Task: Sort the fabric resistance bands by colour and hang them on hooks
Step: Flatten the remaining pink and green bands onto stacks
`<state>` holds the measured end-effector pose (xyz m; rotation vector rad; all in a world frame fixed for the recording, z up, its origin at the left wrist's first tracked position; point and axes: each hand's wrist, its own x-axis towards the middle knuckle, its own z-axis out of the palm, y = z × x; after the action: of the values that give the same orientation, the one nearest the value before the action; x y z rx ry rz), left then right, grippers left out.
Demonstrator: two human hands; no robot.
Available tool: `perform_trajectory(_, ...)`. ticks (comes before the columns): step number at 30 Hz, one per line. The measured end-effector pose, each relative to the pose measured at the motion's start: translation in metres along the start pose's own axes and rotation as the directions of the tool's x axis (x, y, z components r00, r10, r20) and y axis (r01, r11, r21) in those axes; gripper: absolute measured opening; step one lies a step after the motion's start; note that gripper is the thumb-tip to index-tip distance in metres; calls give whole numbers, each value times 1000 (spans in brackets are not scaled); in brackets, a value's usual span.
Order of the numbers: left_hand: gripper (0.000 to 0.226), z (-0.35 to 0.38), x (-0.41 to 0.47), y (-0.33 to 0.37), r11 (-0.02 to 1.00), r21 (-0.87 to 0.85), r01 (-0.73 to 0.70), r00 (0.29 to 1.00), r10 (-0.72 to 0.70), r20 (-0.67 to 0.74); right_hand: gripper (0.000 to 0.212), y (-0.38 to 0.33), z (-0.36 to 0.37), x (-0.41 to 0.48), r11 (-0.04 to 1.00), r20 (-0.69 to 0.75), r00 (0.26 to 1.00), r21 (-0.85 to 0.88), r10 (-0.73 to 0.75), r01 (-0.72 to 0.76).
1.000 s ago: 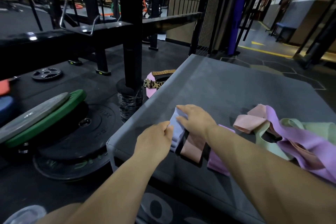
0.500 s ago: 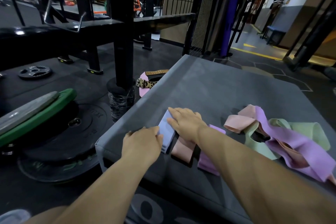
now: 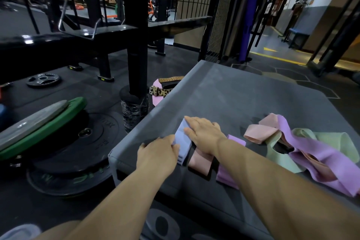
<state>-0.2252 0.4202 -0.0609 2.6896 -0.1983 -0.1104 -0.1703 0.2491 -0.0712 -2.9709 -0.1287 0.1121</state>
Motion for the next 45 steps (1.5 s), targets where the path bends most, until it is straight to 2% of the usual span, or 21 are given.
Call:
perform_trajectory(4, 33, -1, 0, 2, 999, -36, 1, 1000, -1, 12, 53, 0, -4, -1, 999, -11, 1000, 35, 11, -11)
perform_trajectory(7, 38, 0, 3, 3, 999, -46, -24, 998, 21, -64, 52, 1, -13, -5, 998, -22, 999, 64, 28, -26)
perform_trajectory(12, 45, 1, 1, 20, 998, -24, -56, 994, 53, -100, 52, 16, -30, -30, 998, -134, 990, 48, 41, -35)
perform_trajectory(18, 33, 17, -14, 69, 964, 38, -265, 950, 268, -161, 51, 69, -38, -96, 994, -200, 973, 19, 113, -111)
perform_trajectory(20, 29, 26, -20, 90, 932, 42, -359, 918, 361, -165, 64, 91, -39, -126, 989, -216, 965, 11, 148, -149)
perform_trajectory(22, 30, 38, -28, 111, 907, 39, -420, 898, 421, -128, 73, 116, -37, -157, 986, -301, 939, 31, 168, -167)
perform_trajectory(25, 32, 56, -39, 139, 875, 16, -484, 871, 484, -80, 54, 151, -38, -200, 976, -474, 854, 71, 216, -207)
perform_trajectory(27, 34, 67, -45, 156, 840, 32, -541, 839, 542, -51, 43, 166, -45, -222, 958, -537, 797, 86, 276, -274)
perform_trajectory(30, 33, 80, -55, 180, 813, 25, -582, 813, 583, -8, 29, 187, -52, -247, 872, -516, 709, 193, 480, -450)
perform_trajectory(33, 35, 93, -62, 198, 786, 3, -618, 786, 618, 4, 40, 207, -46, -260, 794, -447, 660, 253, 603, -553)
perform_trajectory(38, 41, 111, -62, 216, 809, -47, -586, 808, 587, 42, 45, 225, -42, -261, 743, -335, 668, 390, 665, -544)
perform_trajectory(42, 44, 118, -59, 217, 829, -57, -557, 825, 560, 77, 32, 225, -45, -260, 742, -360, 663, 462, 657, -485)
perform_trajectory(45, 44, 119, -58, 215, 831, -41, -554, 828, 556, 73, 14, 226, -45, -259, 770, -401, 663, 429, 631, -473)
